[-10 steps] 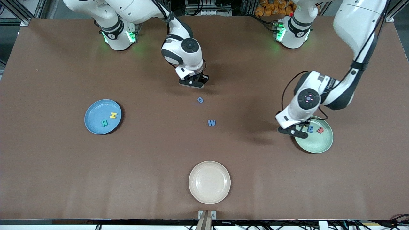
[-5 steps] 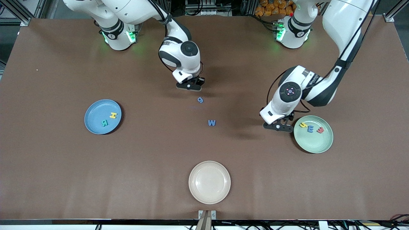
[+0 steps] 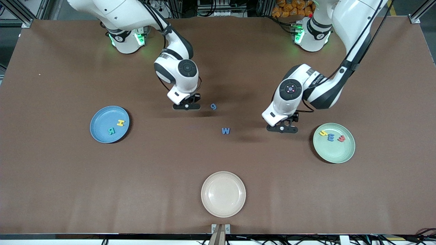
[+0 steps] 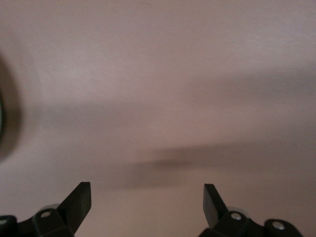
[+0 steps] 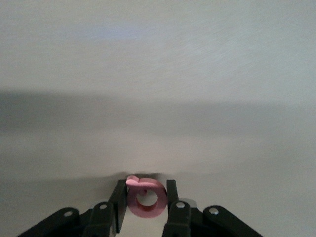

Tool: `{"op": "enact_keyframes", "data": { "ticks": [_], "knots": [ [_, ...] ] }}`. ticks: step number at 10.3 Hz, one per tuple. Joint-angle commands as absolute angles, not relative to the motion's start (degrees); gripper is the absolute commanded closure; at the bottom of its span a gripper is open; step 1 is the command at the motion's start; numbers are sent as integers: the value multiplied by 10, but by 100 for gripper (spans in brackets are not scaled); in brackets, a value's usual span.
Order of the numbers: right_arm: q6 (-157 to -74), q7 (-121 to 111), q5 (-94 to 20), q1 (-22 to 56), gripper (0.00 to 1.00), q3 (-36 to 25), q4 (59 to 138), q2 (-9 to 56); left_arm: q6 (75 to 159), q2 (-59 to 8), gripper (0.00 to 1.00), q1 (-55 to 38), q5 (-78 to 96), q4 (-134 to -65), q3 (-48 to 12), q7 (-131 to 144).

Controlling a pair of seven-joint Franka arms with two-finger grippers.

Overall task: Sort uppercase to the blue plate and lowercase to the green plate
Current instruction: 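Place the Q on blue plate with the right gripper while the left gripper withdraws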

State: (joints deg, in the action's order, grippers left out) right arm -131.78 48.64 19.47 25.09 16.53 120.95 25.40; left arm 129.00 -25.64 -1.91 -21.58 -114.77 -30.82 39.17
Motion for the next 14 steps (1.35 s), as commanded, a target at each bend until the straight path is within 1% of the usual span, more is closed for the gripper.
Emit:
{"op": "enact_keyframes", "data": {
  "ticks": [1, 2, 4, 6, 7, 8, 9, 10, 11, 12, 13, 14],
  "knots": [
    [-1265, 373, 198, 242, 76, 132, 1220, 208, 1281, -270, 0, -74, -164, -1108, -312, 453],
    [-1250, 308, 170, 243, 76, 102, 1221, 195, 1281, -279, 0, -95, -145, -1087, -311, 481],
    [-1226, 176, 157, 243, 76, 36, 1223, 182, 1281, -293, 0, -132, -121, -1058, -309, 528],
    [-1223, 59, 157, 243, 76, -38, 1231, 173, 1281, -338, 0, -179, -99, -1004, -307, 621],
    [-1223, -5, 157, 243, 75, -80, 1232, 173, 1281, -358, 0, -202, -101, -979, -299, 653],
    [-1223, -57, 157, 243, 75, -121, 1233, 176, 1279, -373, 0, -250, -97, -956, -264, 673],
    [-1222, -89, 157, 243, 76, -147, 1235, 178, 1268, -388, 0, -304, -84, -928, -221, 692],
    [-1219, -96, 157, 243, 76, -159, 1238, 180, 1235, -409, 0, -335, -67, -895, -199, 693],
    [-1227, -97, 157, 243, 72, -165, 1254, 180, 1216, -429, 0, -344, -66, -867, -198, 693],
    [-1233, -96, 157, 243, 69, -165, 1267, 181, 1215, -442, 0, -353, -67, -860, -197, 693],
    [-1235, -95, 156, 243, 47, -165, 1273, 182, 1215, -453, 0, -366, -69, -858, -187, 690],
    [-1235, -93, 149, 243, 15, -165, 1271, 182, 1215, -455, 0, -375, -68, -857, -177, 686]
  ]
}}
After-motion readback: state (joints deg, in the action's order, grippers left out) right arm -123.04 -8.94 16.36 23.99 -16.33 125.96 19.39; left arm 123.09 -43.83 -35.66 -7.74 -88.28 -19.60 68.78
